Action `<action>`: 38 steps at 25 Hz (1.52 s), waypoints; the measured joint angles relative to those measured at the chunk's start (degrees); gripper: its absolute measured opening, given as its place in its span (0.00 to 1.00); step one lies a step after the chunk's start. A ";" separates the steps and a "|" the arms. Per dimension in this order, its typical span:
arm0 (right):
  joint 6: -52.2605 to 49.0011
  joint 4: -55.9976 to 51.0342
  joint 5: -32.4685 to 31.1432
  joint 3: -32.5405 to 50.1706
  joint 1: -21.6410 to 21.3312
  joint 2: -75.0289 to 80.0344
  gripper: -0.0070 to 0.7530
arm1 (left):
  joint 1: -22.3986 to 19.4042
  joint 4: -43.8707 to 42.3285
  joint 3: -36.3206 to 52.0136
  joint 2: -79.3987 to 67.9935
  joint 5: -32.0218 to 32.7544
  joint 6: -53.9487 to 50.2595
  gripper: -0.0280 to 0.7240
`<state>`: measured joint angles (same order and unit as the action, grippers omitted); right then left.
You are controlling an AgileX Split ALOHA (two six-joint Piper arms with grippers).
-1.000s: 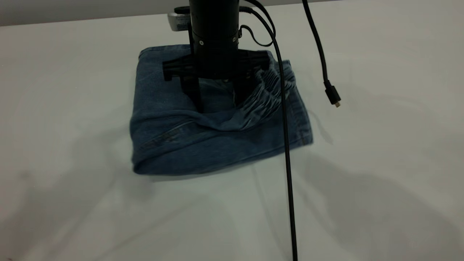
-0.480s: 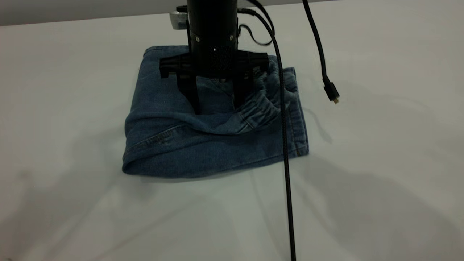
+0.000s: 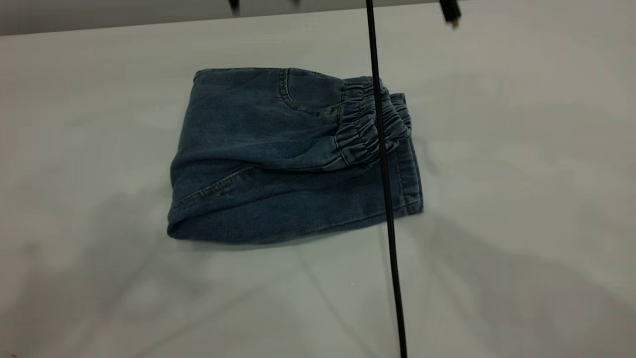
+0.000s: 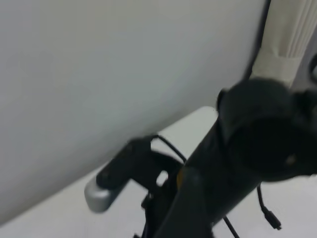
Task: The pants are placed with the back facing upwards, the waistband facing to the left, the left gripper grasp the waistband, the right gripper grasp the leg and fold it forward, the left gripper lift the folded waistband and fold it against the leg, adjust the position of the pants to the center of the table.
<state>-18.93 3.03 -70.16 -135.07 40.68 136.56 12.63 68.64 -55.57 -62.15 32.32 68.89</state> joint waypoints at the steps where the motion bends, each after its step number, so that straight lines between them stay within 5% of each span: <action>1: 1.41 -0.07 0.00 -0.30 0.00 -1.06 0.59 | 0.00 -0.11 0.00 0.75 0.06 0.00 0.80; 9: 10.30 -6.05 -0.19 -0.19 0.00 -11.96 0.59 | 0.00 -6.37 0.00 8.57 0.66 -5.30 0.80; 18: 20.28 -13.99 -0.02 4.60 0.54 -28.59 0.58 | 0.00 -31.14 0.00 20.57 6.86 -28.24 0.80; 27: 25.44 -13.66 0.15 23.21 0.54 -46.52 0.58 | 0.00 -54.99 0.00 30.45 22.18 -51.88 0.80; 33: 25.44 -13.86 0.23 38.00 0.54 -57.60 0.58 | 0.00 -56.67 3.45 32.29 31.29 -56.11 0.80; 38: 25.33 -13.98 0.42 50.84 0.54 -66.41 0.58 | 0.00 -56.62 11.04 34.60 31.36 -57.94 0.80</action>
<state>6.39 -10.95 -69.74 -84.23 41.22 70.15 12.63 12.01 -44.53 -27.55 63.68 10.94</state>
